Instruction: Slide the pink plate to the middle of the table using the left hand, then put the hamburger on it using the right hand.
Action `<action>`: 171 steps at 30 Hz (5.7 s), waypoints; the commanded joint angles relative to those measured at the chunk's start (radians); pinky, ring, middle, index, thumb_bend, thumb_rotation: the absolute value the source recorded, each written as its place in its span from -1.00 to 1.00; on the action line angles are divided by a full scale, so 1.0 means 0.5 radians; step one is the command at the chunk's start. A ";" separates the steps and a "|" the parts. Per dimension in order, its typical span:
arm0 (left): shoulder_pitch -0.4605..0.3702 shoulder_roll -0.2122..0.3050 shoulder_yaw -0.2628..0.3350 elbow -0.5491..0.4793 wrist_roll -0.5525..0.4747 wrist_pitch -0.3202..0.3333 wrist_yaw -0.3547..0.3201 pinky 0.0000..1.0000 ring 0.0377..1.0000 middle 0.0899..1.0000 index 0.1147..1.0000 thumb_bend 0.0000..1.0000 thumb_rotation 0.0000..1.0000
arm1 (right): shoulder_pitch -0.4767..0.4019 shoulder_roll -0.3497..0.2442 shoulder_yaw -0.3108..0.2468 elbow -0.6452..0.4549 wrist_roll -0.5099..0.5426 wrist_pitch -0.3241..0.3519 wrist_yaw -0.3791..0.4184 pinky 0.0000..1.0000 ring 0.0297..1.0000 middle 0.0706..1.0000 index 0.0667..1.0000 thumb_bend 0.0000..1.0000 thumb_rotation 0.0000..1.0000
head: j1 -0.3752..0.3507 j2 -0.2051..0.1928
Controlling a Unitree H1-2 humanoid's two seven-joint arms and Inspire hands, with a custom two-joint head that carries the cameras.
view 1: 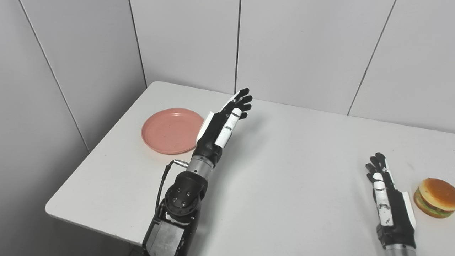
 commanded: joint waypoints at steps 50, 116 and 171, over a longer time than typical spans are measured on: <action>-0.557 0.700 0.770 0.755 -0.667 0.165 0.060 0.65 0.68 0.67 0.63 -0.35 1.00 | 0.109 0.029 0.004 0.086 0.011 0.027 -0.006 0.96 0.90 0.93 0.96 -0.72 1.00 | 0.001 -0.018; -0.528 0.702 0.767 1.674 -0.823 -0.110 -0.060 0.75 0.72 0.70 0.67 -0.32 1.00 | 0.131 0.010 0.005 0.045 0.014 0.033 0.011 0.98 0.91 0.94 0.97 -0.70 1.00 | -0.009 0.021; -0.369 0.112 0.396 1.165 -0.839 0.246 -0.168 0.73 0.69 0.69 0.66 -0.29 1.00 | 0.142 0.072 0.041 -0.066 -0.079 0.092 -0.032 0.85 0.86 0.90 0.93 -0.52 1.00 | -0.278 0.203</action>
